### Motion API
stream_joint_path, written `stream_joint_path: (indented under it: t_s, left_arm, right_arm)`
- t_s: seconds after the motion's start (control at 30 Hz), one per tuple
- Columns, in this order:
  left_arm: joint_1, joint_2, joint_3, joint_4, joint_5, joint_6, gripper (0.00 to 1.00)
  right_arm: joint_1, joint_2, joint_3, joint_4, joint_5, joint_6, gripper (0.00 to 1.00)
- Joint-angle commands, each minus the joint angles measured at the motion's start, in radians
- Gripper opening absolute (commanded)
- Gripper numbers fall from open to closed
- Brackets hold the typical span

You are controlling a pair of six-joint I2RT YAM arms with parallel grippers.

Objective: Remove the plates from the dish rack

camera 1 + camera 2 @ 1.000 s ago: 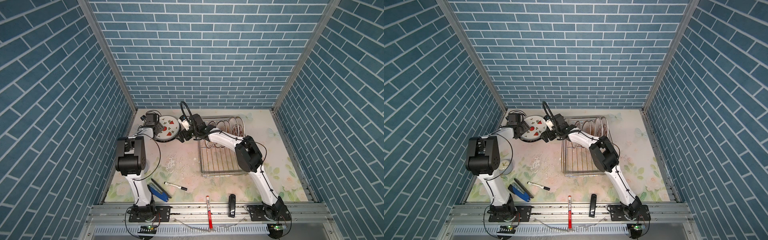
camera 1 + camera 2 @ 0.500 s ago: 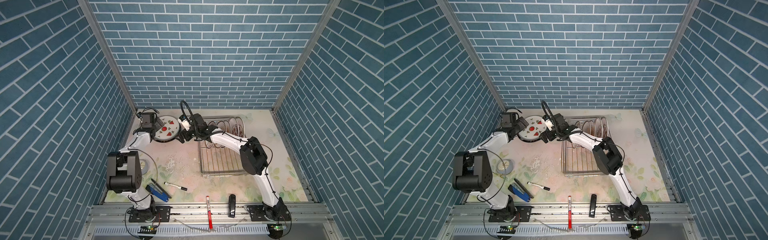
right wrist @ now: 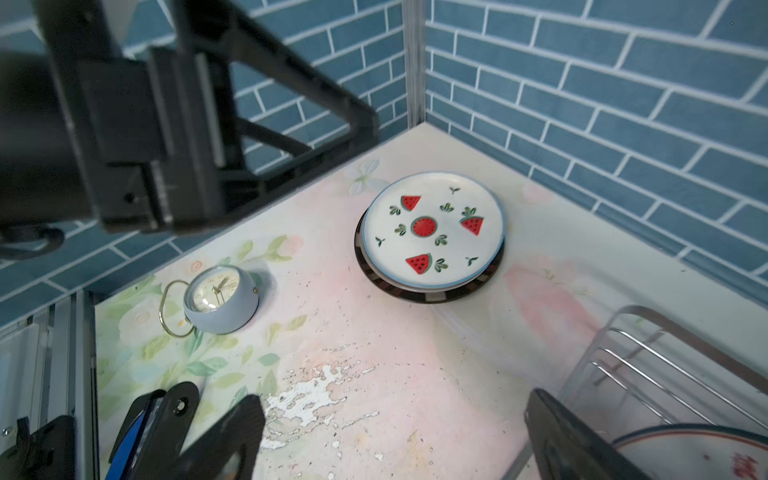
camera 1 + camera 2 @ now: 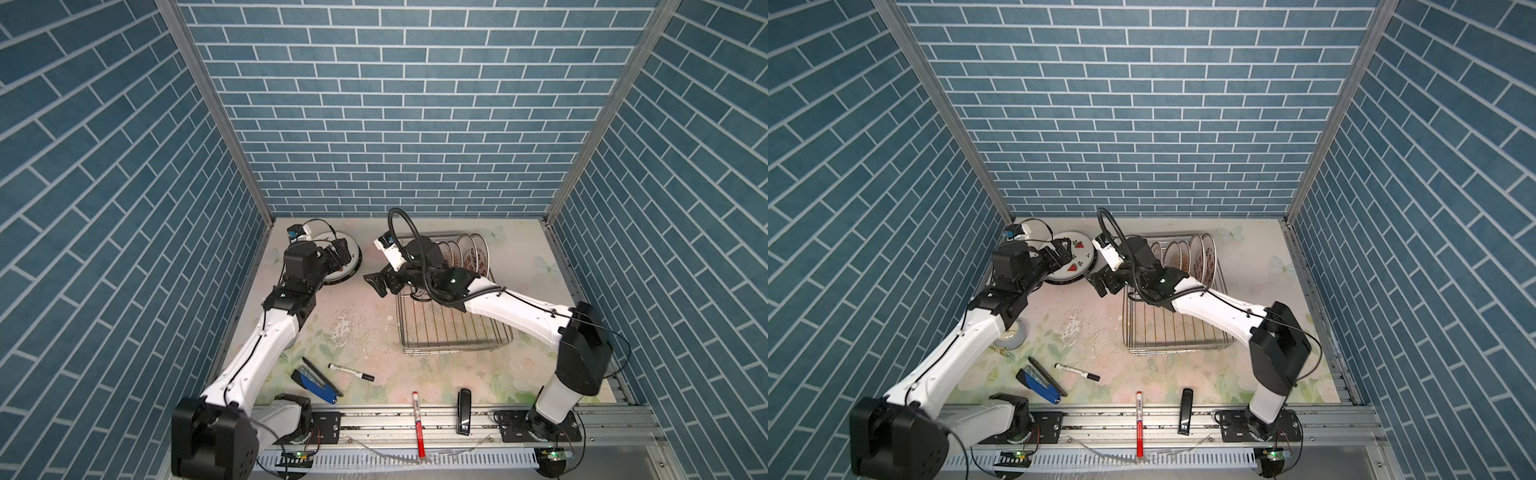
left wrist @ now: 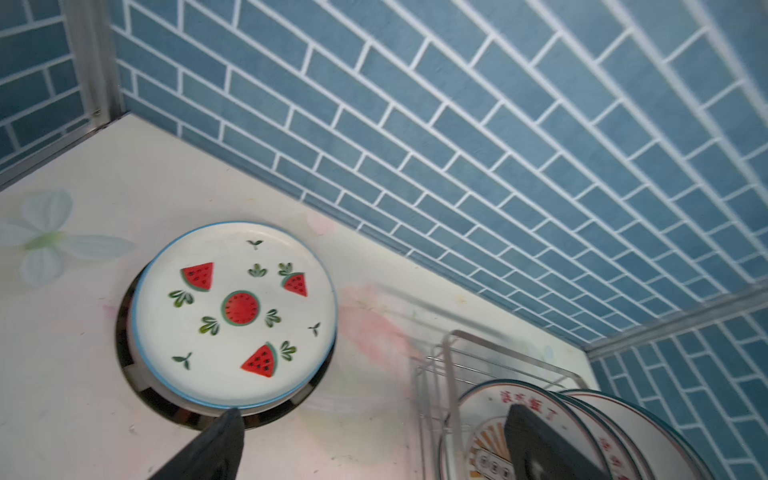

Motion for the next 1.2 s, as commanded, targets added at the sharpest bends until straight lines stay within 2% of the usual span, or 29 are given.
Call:
stream_joint_path:
  t_s: [0.0, 0.13, 0.3, 0.57, 0.7, 0.8, 0.93, 1.07, 1.13, 1.17]
  left_arm:
    - [-0.012, -0.080, -0.097, 0.115, 0.126, -0.036, 1.00]
    - [-0.082, -0.155, -0.169, 0.204, 0.204, -0.059, 1.00]
    - [-0.156, -0.197, -0.209, 0.282, 0.302, -0.095, 1.00]
    - [-0.337, -0.198, -0.236, 0.343, 0.280, -0.084, 1.00]
    - [-0.412, -0.172, -0.244, 0.374, 0.233, -0.072, 1.00]
    - [-0.445, -0.138, -0.247, 0.414, 0.239, -0.062, 1.00]
    - [-0.493, -0.074, -0.269, 0.514, 0.263, -0.062, 1.00]
    - [-0.557, -0.014, -0.245, 0.495, 0.189, -0.033, 1.00]
    - [-0.589, 0.020, -0.234, 0.502, 0.155, -0.019, 1.00]
    - [-0.601, 0.041, -0.226, 0.512, 0.151, -0.016, 1.00]
  right_arm:
    - [-0.003, -0.127, -0.118, 0.053, 0.115, 0.025, 0.99]
    - [-0.005, -0.259, -0.208, -0.007, 0.198, 0.048, 0.99]
    - [-0.005, -0.439, -0.344, -0.023, 0.182, 0.091, 0.99]
    - [-0.010, -0.646, -0.475, -0.034, 0.373, 0.112, 0.99]
    - [-0.018, -0.670, -0.505, -0.030, 0.427, 0.074, 0.99]
    - [-0.037, -0.673, -0.501, -0.063, 0.493, 0.078, 0.99]
    - [-0.136, -0.666, -0.487, -0.098, 0.524, 0.126, 0.99]
    - [-0.251, -0.617, -0.467, -0.100, 0.459, 0.178, 0.98]
    - [-0.285, -0.578, -0.439, -0.110, 0.471, 0.181, 0.93]
    - [-0.298, -0.559, -0.428, -0.102, 0.474, 0.171, 0.87]
